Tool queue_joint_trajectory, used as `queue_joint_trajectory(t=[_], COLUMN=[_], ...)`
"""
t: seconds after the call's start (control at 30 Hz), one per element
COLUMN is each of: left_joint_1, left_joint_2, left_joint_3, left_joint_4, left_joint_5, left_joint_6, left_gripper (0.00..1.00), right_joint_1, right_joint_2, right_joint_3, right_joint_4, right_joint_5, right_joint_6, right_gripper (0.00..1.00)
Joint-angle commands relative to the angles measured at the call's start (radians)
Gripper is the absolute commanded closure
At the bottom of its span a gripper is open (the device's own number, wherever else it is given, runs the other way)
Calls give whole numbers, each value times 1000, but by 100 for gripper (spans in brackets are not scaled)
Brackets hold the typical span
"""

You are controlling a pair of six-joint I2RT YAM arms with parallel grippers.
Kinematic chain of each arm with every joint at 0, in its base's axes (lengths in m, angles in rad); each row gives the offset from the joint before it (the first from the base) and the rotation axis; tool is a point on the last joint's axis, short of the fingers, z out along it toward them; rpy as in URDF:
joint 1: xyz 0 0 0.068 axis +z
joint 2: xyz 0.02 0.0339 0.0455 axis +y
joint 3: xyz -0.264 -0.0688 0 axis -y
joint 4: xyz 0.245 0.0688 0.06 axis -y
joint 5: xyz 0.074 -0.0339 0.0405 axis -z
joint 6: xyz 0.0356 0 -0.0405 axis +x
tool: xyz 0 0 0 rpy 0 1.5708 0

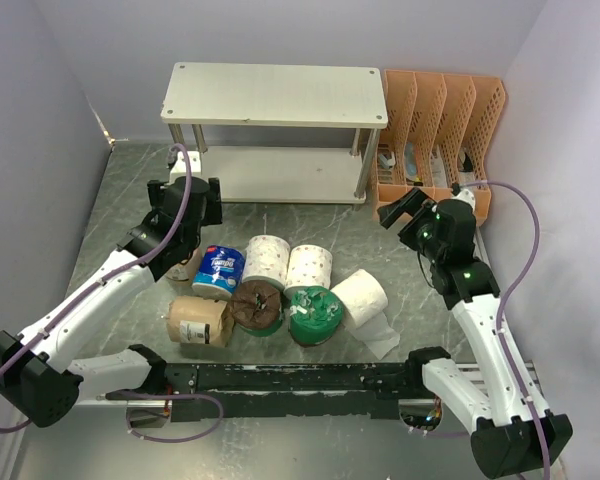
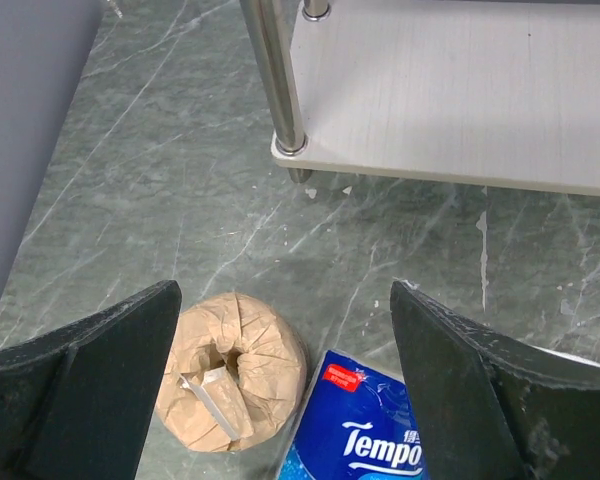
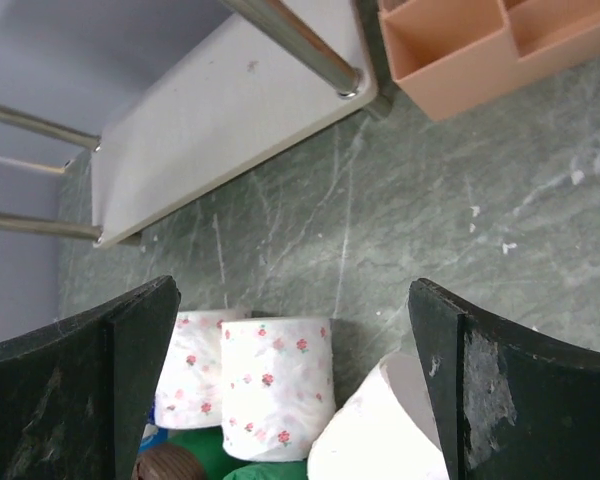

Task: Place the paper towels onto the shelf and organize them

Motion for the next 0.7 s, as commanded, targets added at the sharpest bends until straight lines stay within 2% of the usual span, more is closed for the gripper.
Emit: queue_joint_trajectory(t=[0.0,0.2,0.33,0.4,0.47,0.5,0.6,0.67], left_joint_1=[14,27,62,112,172,198,235,239], left_joint_2=[-16,21,74,108,151,168,163,132], left_joint_3=[17,39,76,102,132,142,140,120], left_joint_4=[-2,-30,-75,-104,-147,-160,-164,-138], left_joint_5=[44,103,148,193,242,261,256,240], left_joint_6=[30,41,17,-13,-48,-57,-61,-56], left_gripper=[2,2,2,2,1,3,4,3], right_joint_1=[2,3,3,15,91,149,401,539], right_joint_2=[12,-69,-53,-24,25,56,120,167], right_joint_3=[36,-55,-32,-22,-6,4,35,72], right_joint_4=[70,234,203,196,164,138,98,94], right_joint_5=[-125,-378,-415,-500,-503,-464,-236,-145], right_joint_6=[-94,-210,-265,-317,-351,-374,-418,-449], right_gripper=[0,0,0,4,6,7,8,8])
